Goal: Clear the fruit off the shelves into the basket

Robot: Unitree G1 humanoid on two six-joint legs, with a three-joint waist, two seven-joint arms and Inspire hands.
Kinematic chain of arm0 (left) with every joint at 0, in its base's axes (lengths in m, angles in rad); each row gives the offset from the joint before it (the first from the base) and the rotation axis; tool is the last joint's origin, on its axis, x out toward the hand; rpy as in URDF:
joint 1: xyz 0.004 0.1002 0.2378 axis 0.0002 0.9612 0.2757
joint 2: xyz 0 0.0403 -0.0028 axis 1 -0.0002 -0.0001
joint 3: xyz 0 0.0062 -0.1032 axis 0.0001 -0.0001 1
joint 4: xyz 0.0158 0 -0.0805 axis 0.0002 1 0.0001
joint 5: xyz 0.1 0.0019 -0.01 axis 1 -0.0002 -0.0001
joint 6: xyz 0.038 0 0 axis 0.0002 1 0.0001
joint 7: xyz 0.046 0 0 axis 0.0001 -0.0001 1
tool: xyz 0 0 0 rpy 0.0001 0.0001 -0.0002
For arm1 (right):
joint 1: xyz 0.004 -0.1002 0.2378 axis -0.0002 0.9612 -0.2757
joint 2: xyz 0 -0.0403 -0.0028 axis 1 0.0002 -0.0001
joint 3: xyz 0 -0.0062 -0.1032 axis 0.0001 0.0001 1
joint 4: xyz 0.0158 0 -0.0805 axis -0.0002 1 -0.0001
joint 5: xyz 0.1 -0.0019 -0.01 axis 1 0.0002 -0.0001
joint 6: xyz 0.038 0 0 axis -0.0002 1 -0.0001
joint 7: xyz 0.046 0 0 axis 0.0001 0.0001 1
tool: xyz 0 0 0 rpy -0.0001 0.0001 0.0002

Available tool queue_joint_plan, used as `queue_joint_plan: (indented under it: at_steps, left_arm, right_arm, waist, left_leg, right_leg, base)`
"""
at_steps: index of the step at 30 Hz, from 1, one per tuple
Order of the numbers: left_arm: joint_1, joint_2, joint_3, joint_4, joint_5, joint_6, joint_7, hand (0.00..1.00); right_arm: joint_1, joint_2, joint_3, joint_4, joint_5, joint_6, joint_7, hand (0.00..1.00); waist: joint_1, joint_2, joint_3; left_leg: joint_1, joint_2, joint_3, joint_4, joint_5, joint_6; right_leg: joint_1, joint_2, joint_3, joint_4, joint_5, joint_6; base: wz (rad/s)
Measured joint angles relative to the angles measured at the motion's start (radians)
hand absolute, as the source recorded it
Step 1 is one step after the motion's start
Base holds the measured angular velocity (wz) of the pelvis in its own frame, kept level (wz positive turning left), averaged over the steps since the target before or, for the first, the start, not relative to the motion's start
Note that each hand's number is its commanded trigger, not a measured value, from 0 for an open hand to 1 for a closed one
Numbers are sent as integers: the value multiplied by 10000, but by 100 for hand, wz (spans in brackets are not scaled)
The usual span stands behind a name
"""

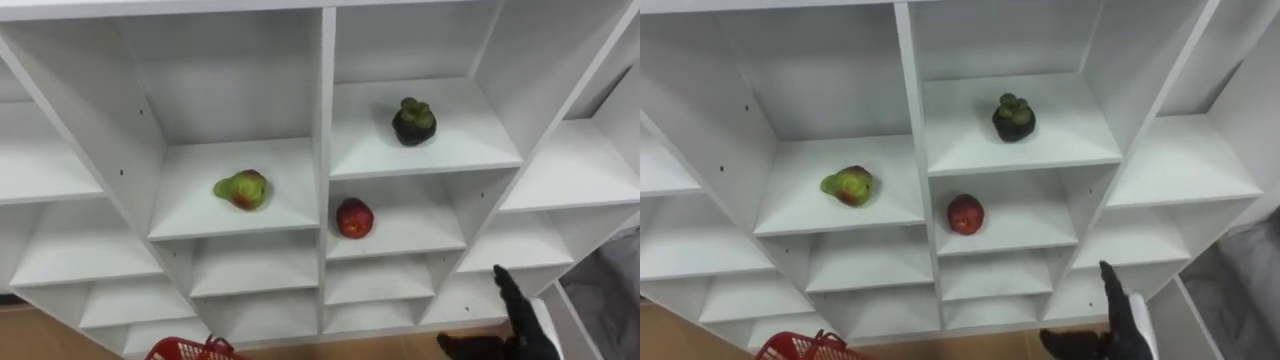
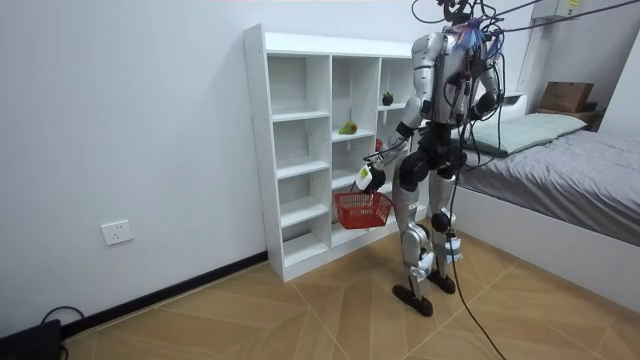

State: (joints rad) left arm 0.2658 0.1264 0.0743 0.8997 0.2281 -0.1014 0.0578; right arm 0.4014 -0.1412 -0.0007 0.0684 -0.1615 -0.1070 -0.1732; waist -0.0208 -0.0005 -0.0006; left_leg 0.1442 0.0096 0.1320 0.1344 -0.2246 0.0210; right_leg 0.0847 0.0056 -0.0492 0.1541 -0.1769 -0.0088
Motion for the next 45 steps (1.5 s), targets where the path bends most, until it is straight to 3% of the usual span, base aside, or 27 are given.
queue_joint_plan:
  at_steps: [2, 6, 15, 19, 26, 30, 45]
  left_arm:
    - [32, 21, 5, 12, 5, -116, 0, 100]
    - [132, 96, -211, 45, -12, -177, -11, 100]
    - [179, 115, -189, 428, 16, -228, -333, 100]
    - [92, 112, -188, 454, 3, -216, -532, 100]
    - [49, 121, -185, 456, 3, -128, -893, 100]
    - [13, 203, -183, 450, 7, -121, -915, 100]
    - [-53, 181, -186, 451, 11, 173, -824, 100]
  right_arm:
    - [-61, -32, -37, -820, -10, -388, -152, 0]
    - [-311, -104, -41, -2104, 5, -778, -488, 0]
    - [-714, -196, -103, -4140, -421, -890, -561, 0]
    - [-1000, -197, -39, -4193, -451, -881, -554, 0]
    - [-1724, -276, -3, -4067, -24, -881, -542, 0]
    - [-1848, -273, -7, -3923, 2, -871, -533, 0]
    - [-3024, -278, -210, -2742, 462, -731, -568, 0]
  waist:
    - [-2, -29, 14]
    - [18, -62, 24]
    - [116, 145, -92]
    - [314, 159, -87]
    - [333, -9, -71]
    - [339, -115, -7]
    - [381, -201, 17]
  left_leg:
    - [23, 6, 14, 0, 0, 0]
    - [-6, -7, 14, -13, -2, 2]
    - [-156, 53, 78, -45, -4, 9]
    - [-218, 100, 207, -9, 4, -5]
    - [-306, 114, 197, 27, 13, -21]
    - [-363, 111, 169, 26, 13, -20]
    - [-311, 109, -58, 70, 24, -37]
  right_leg:
    - [-3, 12, 68, -12, 7, -2]
    - [-14, 8, 76, -25, 26, 28]
    - [-301, 92, 191, 37, 138, -5]
    - [-383, 127, 223, 175, 155, -31]
    - [-446, 127, 192, 161, 172, -59]
    - [-445, 124, 183, 149, 171, -58]
    - [-326, 99, -37, 127, 172, -58]
  base:
    - [-2]
    - [0]
    - [-6]
    - [-8]
    - [0]
    - [0]
    - [3]
